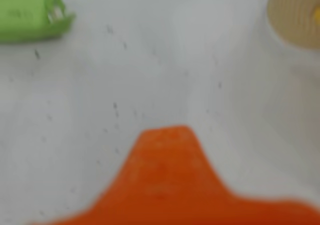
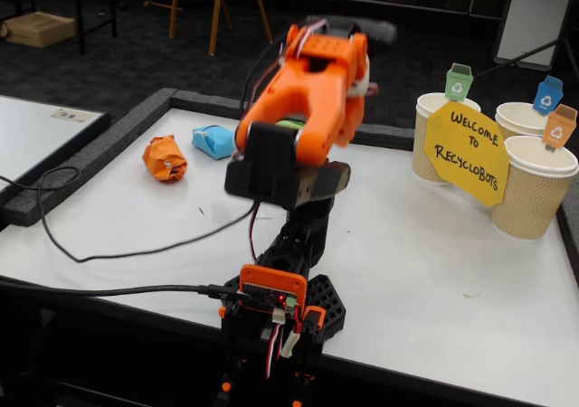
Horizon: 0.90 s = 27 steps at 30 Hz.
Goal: Sort rubbish by color.
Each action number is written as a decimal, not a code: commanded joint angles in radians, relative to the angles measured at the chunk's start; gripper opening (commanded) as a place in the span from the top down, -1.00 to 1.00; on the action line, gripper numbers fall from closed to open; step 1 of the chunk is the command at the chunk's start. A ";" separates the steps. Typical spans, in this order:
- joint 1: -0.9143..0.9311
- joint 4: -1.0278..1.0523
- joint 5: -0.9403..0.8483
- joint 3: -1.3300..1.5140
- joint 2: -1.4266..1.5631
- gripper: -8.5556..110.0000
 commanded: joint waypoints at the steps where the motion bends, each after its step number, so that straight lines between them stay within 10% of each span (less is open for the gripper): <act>1: -0.052 0.041 -0.021 -0.247 -0.032 0.74; 27: -0.644 0.351 -0.021 -0.497 0.035 0.75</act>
